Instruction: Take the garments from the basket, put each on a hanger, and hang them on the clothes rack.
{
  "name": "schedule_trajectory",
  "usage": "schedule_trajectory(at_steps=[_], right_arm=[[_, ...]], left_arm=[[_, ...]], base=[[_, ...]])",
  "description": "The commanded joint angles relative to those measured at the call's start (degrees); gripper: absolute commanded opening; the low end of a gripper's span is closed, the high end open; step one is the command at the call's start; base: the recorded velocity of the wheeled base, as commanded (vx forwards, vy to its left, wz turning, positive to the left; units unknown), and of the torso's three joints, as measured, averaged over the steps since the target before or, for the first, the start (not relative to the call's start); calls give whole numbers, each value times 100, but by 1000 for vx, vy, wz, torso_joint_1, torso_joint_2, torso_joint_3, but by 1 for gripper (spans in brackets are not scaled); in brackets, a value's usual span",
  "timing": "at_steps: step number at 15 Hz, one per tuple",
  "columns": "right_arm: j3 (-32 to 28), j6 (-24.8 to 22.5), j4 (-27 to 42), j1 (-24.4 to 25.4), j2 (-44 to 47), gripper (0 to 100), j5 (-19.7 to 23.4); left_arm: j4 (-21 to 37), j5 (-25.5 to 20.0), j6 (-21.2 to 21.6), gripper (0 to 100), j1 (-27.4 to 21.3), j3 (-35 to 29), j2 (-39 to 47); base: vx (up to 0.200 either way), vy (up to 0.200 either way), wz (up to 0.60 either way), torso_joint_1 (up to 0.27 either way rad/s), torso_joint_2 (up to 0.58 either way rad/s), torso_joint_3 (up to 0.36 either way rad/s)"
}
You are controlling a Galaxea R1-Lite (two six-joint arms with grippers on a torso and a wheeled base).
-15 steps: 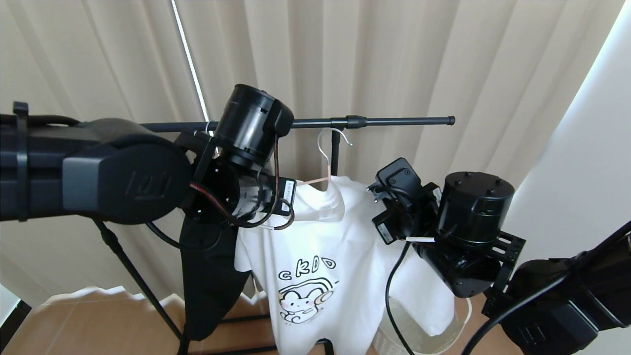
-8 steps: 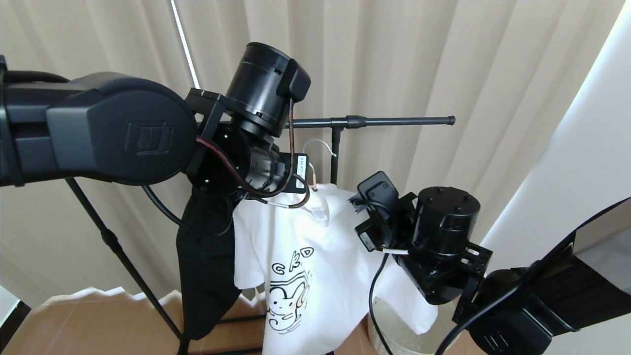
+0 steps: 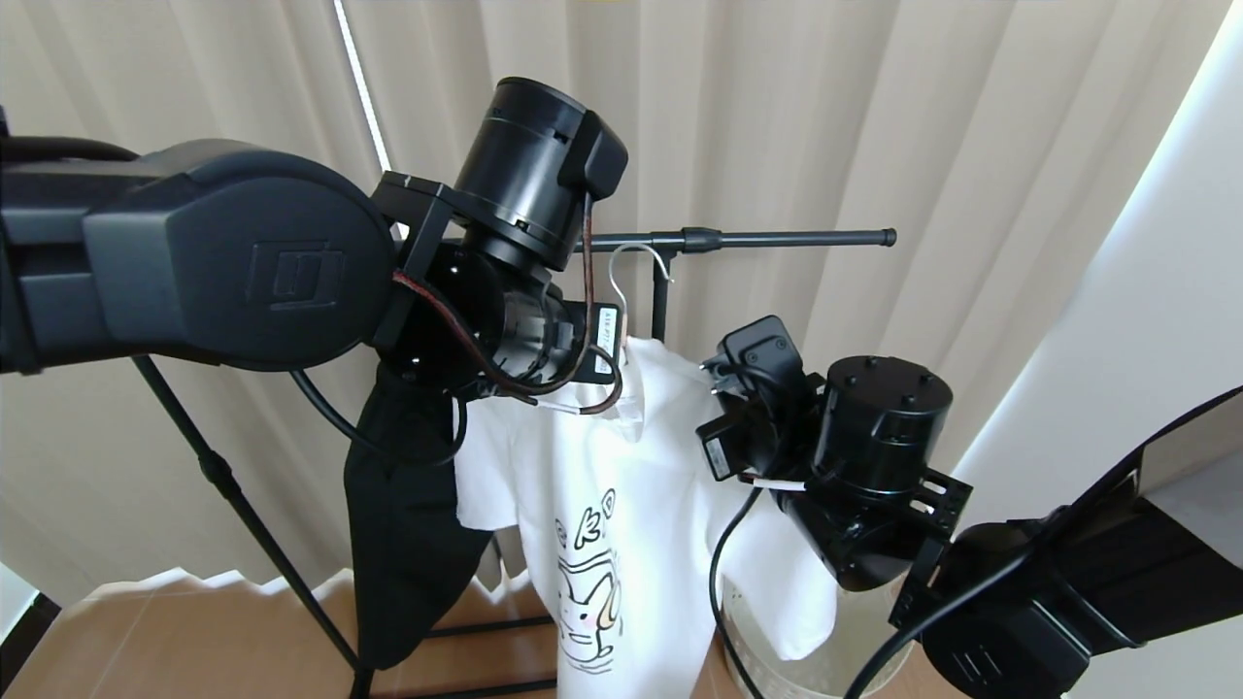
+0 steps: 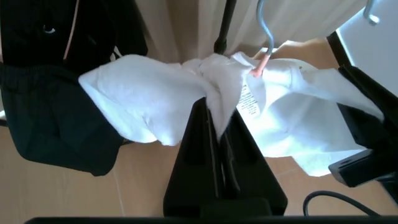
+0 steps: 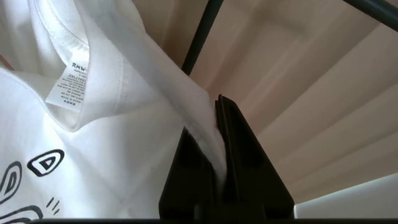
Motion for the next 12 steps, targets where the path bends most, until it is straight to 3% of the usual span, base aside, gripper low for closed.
schedule_trajectory(at_steps=[1, 10, 12], right_arm=[[-20, 155, -7, -7, -281, 0, 8], [-125, 779, -7, 2, -694, 0, 61], [-116, 841, -7, 2, -747, 0, 236]], left_arm=[[1, 12, 21, 0, -58, -2, -34], [-34, 12, 197, 0, -269, -28, -219], [-34, 12, 197, 0, -304, -2, -219]], base=[[0, 0, 0, 0, 0, 0], [0, 0, 0, 0, 0, 0], [0, 0, 0, 0, 0, 0]])
